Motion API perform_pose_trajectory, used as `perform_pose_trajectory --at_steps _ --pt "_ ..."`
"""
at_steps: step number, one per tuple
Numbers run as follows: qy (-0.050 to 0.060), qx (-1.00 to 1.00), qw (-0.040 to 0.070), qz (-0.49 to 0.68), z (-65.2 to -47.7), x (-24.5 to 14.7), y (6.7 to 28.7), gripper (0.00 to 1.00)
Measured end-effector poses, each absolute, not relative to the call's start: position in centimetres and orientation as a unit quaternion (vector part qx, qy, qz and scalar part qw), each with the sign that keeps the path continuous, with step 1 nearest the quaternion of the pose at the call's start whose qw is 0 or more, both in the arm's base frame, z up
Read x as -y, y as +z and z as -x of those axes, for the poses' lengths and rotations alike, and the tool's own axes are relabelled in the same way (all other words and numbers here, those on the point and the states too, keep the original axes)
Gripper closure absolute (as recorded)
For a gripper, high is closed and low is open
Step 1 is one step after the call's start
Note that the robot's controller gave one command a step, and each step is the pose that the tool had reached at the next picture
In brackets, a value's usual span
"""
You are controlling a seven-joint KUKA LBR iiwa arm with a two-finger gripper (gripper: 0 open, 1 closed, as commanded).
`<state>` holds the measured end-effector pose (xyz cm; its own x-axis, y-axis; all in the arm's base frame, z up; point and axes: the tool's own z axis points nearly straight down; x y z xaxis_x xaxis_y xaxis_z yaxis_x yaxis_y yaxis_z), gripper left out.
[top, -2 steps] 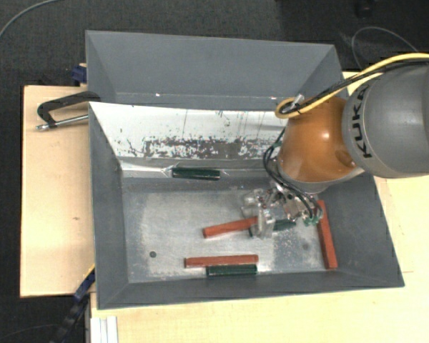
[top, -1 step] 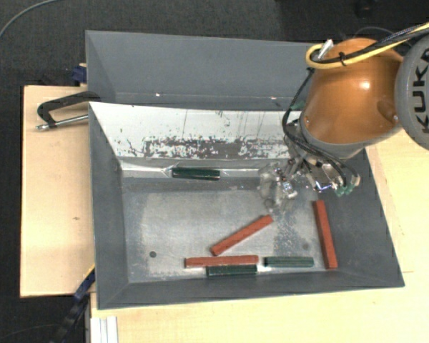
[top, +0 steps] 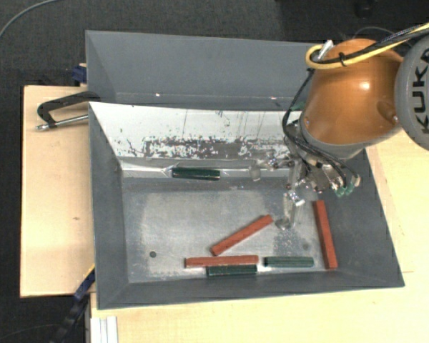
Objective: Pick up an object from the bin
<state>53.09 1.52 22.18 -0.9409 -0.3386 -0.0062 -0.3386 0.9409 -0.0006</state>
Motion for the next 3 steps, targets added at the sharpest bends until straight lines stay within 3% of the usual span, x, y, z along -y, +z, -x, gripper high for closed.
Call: perform_pose_trajectory --at_steps 1,2,3 --pt "0.001 -0.987 -0.003 0.161 -51.0 0.9 6.7 0.0" --pt "0.001 -0.987 0.0 0.162 -51.2 0.9 7.1 1.0" --pt "-0.002 -0.968 0.007 0.253 -52.4 2.5 23.2 1.0"
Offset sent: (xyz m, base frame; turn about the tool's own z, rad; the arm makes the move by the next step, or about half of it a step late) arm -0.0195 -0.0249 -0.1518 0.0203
